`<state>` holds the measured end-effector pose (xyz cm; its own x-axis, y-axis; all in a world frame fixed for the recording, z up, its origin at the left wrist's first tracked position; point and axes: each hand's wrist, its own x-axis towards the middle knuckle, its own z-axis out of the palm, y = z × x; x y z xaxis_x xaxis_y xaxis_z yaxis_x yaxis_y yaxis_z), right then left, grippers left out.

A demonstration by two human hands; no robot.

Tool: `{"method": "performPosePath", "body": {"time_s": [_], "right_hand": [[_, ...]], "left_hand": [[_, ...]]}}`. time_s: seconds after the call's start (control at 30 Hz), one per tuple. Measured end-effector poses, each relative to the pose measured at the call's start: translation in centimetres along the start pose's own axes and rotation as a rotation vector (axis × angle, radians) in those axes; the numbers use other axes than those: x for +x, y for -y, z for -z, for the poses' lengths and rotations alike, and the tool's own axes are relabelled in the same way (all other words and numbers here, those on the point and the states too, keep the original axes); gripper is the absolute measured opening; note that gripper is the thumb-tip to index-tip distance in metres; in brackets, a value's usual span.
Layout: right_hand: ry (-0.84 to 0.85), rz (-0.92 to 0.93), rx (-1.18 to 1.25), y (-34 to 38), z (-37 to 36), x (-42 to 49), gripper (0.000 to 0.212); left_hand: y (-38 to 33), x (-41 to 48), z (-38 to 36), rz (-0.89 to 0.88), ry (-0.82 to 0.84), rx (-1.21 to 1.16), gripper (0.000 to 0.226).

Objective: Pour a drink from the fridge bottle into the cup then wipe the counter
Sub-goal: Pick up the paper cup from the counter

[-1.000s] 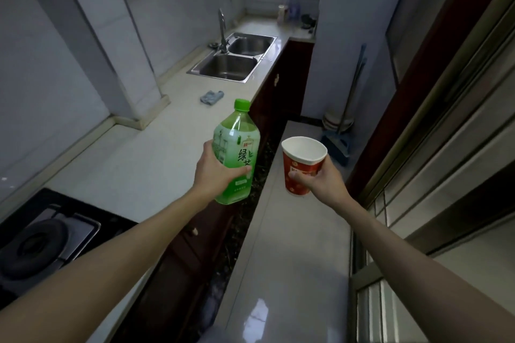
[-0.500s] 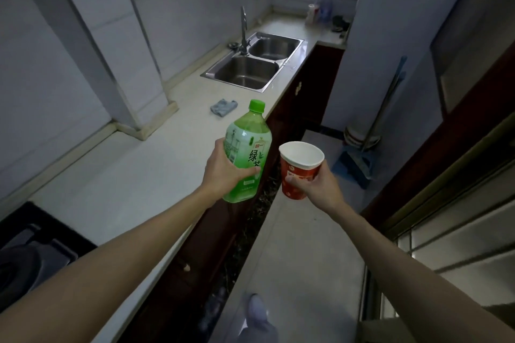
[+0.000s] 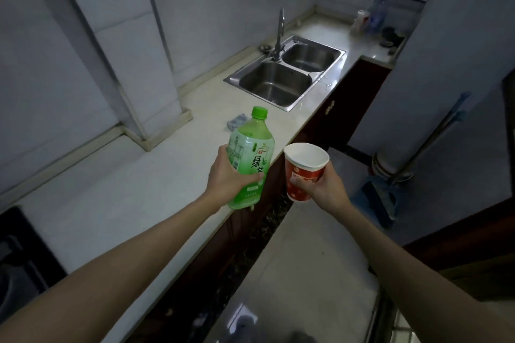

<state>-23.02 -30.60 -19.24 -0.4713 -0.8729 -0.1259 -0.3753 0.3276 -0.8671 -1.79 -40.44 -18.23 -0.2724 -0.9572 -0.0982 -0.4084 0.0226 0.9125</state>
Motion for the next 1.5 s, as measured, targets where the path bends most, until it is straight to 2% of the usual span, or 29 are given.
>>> {"method": "performPosePath", "body": {"time_s": [0.3,0.6,0.83,1.0,1.4,1.5], "right_hand": [[0.304,0.137,0.012,2.6,-3.7,11.3,0.085],[0.542,0.28,-0.033,4.9,-5.3,18.9,0.086],[0.709,0.262,-0.051,4.9,-10.2,20.6,0.086],[0.771,0.249,-0.086,5.6,-14.3,22.6,0.083],[0.806,0.264,-0.218,7.5,-22.1,27.5,0.08],[0.802,0.295,-0.223,7.7,-24.0,28.4,0.093]], "left_hand": [[0.4,3.9,1.9,0.109,-0.286,0.002,0.078],[-0.6,4.7,0.5,0.27,-0.555,-0.064,0.081],[1.1,5.3,0.2,0.38,-0.657,-0.07,0.072],[3.6,7.9,2.1,0.423,-0.677,-0.084,0.075],[7.7,14.4,7.4,0.44,-0.701,-0.149,0.081],[8.0,14.6,8.0,0.463,-0.737,-0.166,0.079]]}}
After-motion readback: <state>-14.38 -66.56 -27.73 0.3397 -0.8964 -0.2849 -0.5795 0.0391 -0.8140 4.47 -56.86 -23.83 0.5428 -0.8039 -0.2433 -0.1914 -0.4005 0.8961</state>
